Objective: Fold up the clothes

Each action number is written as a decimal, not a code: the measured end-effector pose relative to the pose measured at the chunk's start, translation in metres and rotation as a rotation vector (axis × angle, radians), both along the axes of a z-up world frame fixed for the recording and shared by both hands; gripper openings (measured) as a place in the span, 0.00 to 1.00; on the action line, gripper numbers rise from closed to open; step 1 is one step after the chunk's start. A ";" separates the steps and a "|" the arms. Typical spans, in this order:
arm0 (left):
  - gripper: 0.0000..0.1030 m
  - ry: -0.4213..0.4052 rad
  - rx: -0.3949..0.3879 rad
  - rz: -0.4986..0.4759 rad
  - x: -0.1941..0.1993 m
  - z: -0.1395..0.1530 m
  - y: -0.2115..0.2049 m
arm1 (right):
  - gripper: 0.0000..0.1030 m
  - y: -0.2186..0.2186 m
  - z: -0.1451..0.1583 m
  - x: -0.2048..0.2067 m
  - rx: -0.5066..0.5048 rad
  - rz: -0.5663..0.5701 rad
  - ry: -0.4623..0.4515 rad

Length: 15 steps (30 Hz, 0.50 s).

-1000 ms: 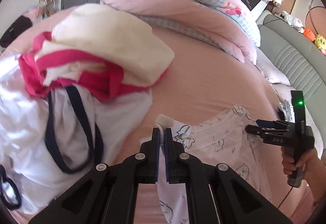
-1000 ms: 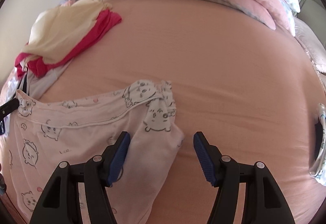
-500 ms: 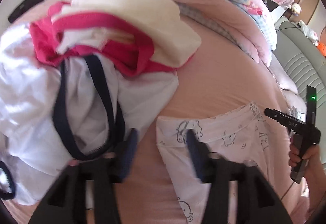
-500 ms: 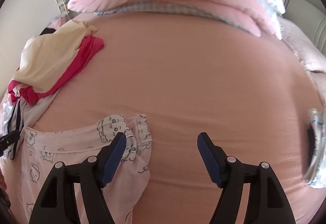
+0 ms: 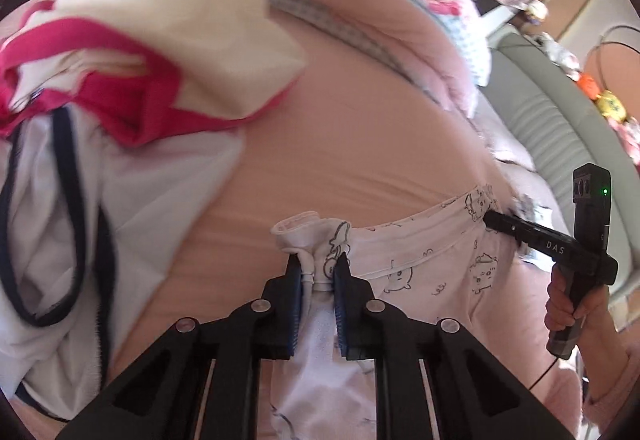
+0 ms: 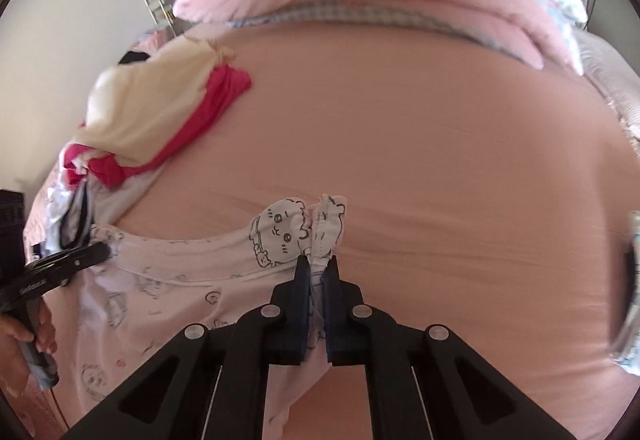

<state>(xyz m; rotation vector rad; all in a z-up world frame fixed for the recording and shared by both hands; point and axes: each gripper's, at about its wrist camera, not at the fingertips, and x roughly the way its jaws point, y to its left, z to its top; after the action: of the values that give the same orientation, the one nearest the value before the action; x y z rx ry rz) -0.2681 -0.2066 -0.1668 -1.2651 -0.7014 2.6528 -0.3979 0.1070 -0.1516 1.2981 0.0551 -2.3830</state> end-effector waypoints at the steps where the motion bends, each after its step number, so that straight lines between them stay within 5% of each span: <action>1: 0.12 0.010 -0.010 -0.019 -0.005 0.004 0.005 | 0.02 0.010 0.010 0.004 -0.003 -0.009 0.016; 5: 0.12 0.016 -0.051 -0.043 -0.036 0.007 0.015 | 0.03 0.024 0.022 -0.016 0.000 -0.030 0.027; 7: 0.15 -0.042 -0.085 -0.056 -0.052 -0.009 0.018 | 0.05 0.020 0.002 -0.034 0.071 -0.035 0.014; 9: 0.16 -0.142 -0.109 -0.087 -0.064 -0.029 0.020 | 0.28 0.013 -0.037 -0.052 0.199 -0.046 -0.071; 15: 0.23 -0.045 -0.151 -0.083 -0.044 0.000 0.006 | 0.41 0.041 -0.018 -0.038 0.123 -0.128 0.038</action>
<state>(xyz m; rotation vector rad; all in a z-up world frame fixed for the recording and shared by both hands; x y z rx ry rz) -0.3118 -0.2009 -0.1669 -1.3623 -0.4507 2.6598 -0.4361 0.1478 -0.1695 1.3491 0.1354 -2.5477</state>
